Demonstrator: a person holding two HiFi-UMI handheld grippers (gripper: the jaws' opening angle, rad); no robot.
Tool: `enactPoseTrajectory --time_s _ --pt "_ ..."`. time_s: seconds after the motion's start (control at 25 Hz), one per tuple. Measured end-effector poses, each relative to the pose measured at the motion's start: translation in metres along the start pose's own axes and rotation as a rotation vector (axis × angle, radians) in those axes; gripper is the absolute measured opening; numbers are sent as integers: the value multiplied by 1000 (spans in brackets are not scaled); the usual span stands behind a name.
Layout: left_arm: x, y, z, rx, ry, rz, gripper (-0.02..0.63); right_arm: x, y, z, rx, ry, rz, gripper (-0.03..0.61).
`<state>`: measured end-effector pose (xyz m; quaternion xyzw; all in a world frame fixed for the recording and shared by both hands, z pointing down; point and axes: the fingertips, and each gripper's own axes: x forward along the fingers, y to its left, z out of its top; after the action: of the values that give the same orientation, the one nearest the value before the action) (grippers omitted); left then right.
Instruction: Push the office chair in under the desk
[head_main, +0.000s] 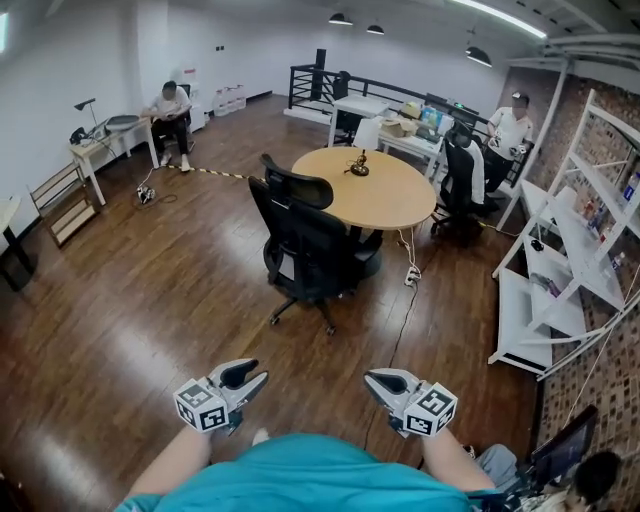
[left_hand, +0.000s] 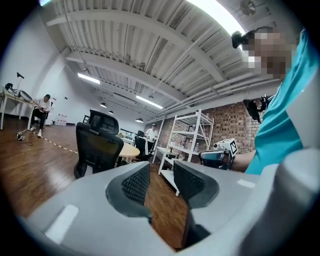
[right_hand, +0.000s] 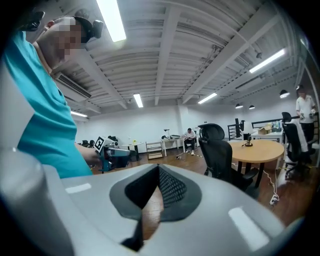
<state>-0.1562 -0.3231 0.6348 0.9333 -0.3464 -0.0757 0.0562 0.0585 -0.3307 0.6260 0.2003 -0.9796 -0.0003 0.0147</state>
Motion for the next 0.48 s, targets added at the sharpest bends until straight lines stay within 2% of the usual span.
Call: enactPoseTrajectory --time_s 0.08,0.12,0.16,0.2,0.48 --pt "-11 -26 2 22 9 14 146 -15 14 0 10 2 16 0" --pt "-18 -37 6 31 5 20 121 -21 22 2 14 1 22 1" --pt "-26 -47 12 38 -1 27 58 -27 29 4 16 -2 28 0" --pt "-34 -56 17 45 -8 34 26 -31 37 8 15 -5 34 0" --pt "-104 -104 27 85 -24 35 26 -36 110 18 -6 -23 52 0"
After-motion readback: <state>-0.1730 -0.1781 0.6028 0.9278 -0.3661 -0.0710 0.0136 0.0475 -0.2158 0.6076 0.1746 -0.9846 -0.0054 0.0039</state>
